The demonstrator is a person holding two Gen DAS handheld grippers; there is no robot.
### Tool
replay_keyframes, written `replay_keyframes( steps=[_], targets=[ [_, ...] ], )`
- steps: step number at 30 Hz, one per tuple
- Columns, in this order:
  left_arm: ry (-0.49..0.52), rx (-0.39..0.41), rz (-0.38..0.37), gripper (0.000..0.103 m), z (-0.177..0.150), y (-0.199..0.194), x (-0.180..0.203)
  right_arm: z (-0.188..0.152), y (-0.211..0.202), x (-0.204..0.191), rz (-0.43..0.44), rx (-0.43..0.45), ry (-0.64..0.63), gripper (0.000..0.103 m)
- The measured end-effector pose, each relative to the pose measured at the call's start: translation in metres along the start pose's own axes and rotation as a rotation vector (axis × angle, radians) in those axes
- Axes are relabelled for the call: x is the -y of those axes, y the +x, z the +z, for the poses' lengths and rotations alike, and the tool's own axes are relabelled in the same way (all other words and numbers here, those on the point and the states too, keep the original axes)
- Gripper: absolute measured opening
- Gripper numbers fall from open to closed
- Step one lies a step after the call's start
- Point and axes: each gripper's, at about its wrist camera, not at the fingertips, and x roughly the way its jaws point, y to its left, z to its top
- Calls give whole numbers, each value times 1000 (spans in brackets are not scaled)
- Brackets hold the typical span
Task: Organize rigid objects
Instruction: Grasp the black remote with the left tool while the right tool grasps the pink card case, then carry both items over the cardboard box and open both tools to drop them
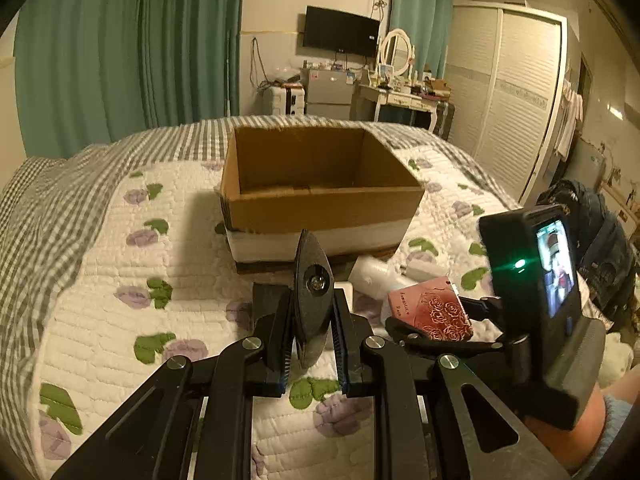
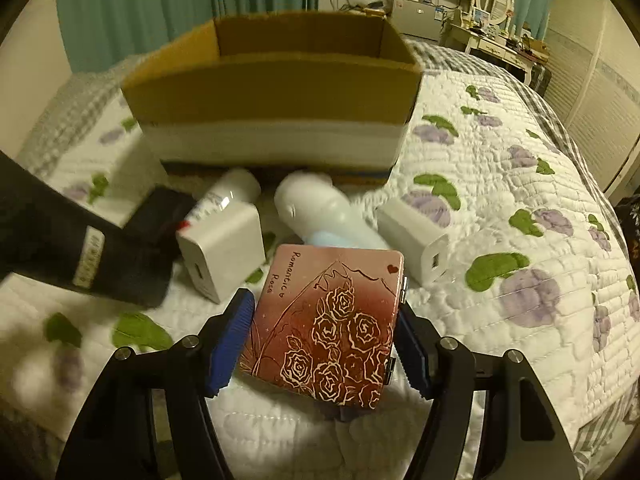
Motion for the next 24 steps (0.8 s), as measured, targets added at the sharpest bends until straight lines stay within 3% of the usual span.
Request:
replay_keyframes(
  steps=[8,13,18,24],
  targets=[
    [-4,121,-21,17,60,-29,-3,45,-38,-3,38,106,-37,63],
    [-20,187,-22,17,111,-31,-14,95,-51,4,82,172,-11,63],
    [22,210,-6,17,153,-8,-15,146,-49,11,108,204,0,63],
    [44,175,8,17,177,45,-16,190,-18,13,118,196,-27,63]
  ],
)
